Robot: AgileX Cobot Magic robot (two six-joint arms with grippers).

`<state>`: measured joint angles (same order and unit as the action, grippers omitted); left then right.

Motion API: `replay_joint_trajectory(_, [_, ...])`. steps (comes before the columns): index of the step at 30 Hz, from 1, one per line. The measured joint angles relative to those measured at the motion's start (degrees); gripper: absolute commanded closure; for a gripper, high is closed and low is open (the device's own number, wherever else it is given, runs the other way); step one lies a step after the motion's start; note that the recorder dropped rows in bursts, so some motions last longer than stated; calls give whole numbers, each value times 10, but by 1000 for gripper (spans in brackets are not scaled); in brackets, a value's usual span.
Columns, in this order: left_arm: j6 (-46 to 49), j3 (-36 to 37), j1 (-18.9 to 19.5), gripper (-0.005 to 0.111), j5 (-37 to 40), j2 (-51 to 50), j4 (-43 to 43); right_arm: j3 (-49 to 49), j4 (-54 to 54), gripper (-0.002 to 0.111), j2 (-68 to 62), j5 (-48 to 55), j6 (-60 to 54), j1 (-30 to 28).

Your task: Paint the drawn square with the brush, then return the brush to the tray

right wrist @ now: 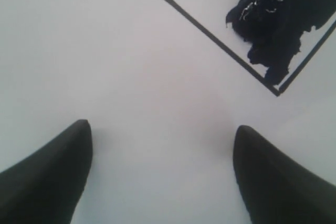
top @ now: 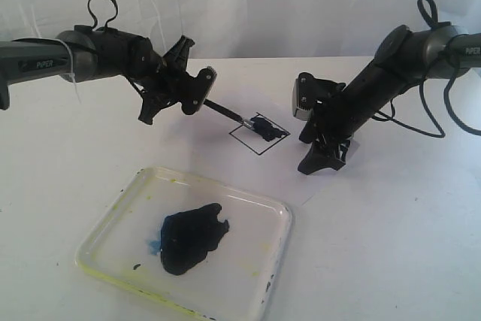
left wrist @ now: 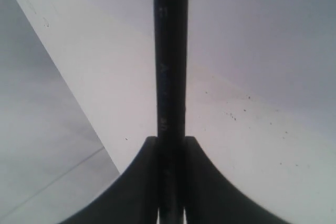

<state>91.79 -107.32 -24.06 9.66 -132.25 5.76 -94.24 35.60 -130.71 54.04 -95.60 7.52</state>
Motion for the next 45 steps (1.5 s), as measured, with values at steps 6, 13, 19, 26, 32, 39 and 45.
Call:
replay_joint_trajectory(6, [-1, 0, 0, 107, 1, 0, 0, 0, 0, 38, 0, 0, -7, 0])
replay_joint_trajectory(13, [3, 0, 0, 107, -6, 0, -1, 0, 0, 38, 0, -1, -9, 0])
replay_joint_trajectory(19, [28, 0, 0, 107, 22, 0, -3, 0, 0, 38, 0, -1, -10, 0])
replay_joint_trajectory(26, [36, 0, 0, 107, 25, 0, -4, 0, 0, 38, 0, -1, -10, 0])
replay_joint_trajectory(32, [37, 0, 0, 107, 30, 1, -4, 0, 0, 38, 0, -1, -10, 0])
replay_joint_trajectory(39, [54, 0, 0, 107, 59, 20, -2, 0, 1, 38, 0, -4, -10, 0])
replay_joint_trajectory(45, [59, 0, 0, 107, 82, 22, -2, 0, 2, 38, 0, -6, -10, 0])
